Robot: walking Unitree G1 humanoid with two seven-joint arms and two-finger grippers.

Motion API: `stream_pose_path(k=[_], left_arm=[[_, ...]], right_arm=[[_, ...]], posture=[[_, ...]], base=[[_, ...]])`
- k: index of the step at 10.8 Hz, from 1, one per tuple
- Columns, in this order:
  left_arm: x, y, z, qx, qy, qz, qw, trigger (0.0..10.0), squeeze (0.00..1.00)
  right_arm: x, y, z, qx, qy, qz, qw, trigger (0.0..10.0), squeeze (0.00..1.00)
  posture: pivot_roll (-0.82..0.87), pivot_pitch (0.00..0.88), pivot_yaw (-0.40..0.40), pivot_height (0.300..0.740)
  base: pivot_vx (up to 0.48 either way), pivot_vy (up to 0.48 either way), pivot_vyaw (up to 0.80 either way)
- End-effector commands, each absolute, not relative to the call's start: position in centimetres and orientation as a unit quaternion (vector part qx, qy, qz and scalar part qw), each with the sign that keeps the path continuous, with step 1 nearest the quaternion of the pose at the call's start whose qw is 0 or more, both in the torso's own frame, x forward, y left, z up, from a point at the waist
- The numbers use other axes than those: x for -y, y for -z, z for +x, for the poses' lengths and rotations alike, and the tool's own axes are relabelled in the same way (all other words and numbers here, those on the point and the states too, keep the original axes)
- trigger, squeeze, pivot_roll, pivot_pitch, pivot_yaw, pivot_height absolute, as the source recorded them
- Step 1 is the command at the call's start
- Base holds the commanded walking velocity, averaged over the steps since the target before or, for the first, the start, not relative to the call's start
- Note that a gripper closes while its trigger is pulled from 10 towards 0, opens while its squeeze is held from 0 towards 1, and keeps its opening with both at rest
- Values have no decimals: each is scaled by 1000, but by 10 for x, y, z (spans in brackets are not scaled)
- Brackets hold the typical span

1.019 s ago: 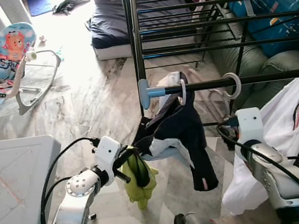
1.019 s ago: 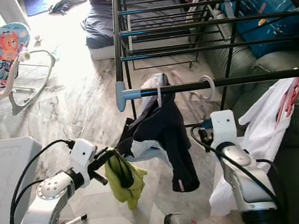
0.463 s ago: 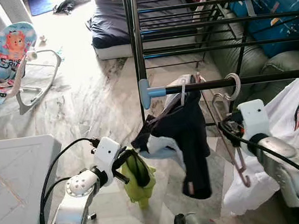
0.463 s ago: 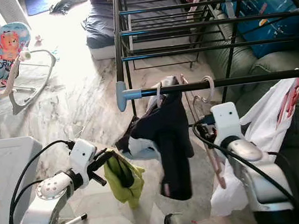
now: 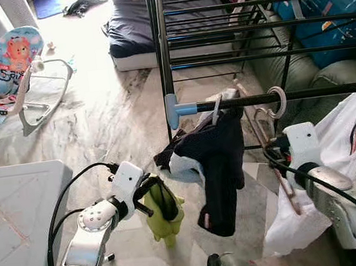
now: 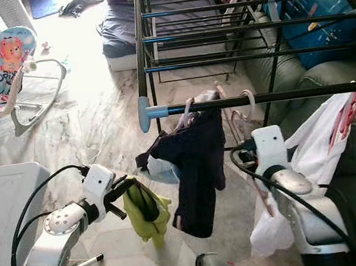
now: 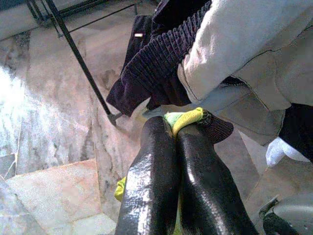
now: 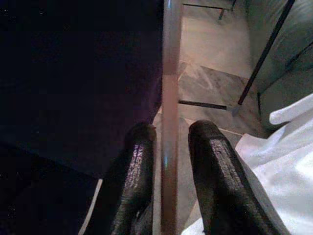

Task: Hang hanger

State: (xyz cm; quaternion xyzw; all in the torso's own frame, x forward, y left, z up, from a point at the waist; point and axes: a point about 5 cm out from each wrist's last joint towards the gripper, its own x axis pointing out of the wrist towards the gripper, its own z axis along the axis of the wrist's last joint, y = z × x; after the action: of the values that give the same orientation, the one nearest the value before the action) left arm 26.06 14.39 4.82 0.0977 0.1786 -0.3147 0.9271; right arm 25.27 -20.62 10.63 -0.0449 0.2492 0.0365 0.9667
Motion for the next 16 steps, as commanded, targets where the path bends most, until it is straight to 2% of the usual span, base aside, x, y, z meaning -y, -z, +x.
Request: stream_pose_path(k=[1, 7, 9, 10, 11, 12, 13, 16], left_arm=[[-147, -48, 260, -181, 312, 106, 927, 10000, 0], [-147, -48, 261, -183, 311, 110, 926, 10000, 0], [-149, -47, 261, -185, 308, 114, 926, 10000, 0], [-152, -47, 262, -185, 296, 117, 930, 10000, 0], [-152, -48, 263, -183, 292, 114, 932, 10000, 0], [-154, -50, 264, -172, 274, 109, 940, 10000, 0], [-156, -54, 266, -159, 253, 102, 949, 10000, 0], [-147, -94, 276, -79, 195, 77, 975, 10000, 0]], right_arm=[[208, -106, 252, -254, -28, -44, 966, 0, 0], [210, -105, 252, -253, -21, -44, 966, 0, 0], [207, -115, 258, -201, -17, -21, 979, 0, 0], [207, -126, 259, -145, 4, -32, 989, 3686, 0], [208, -129, 257, -123, 12, -41, 991, 5490, 0], [207, -133, 251, -87, 22, -47, 995, 9569, 0], [205, -130, 243, -69, 24, -46, 996, 10000, 0], [199, -100, 222, -84, 16, -48, 995, 10000, 0]], posture=[[-96, 100, -9, 740], [-94, 97, -7, 740], [-94, 97, -7, 740], [-92, 92, -5, 740], [-92, 92, -5, 740], [-94, 93, -5, 740], [-94, 93, -5, 740], [-61, 149, -18, 740]], base=[[0, 0, 0], [0, 0, 0], [0, 0, 0], [0, 0, 0], [0, 0, 0], [0, 0, 0], [0, 0, 0], [0, 0, 0]])
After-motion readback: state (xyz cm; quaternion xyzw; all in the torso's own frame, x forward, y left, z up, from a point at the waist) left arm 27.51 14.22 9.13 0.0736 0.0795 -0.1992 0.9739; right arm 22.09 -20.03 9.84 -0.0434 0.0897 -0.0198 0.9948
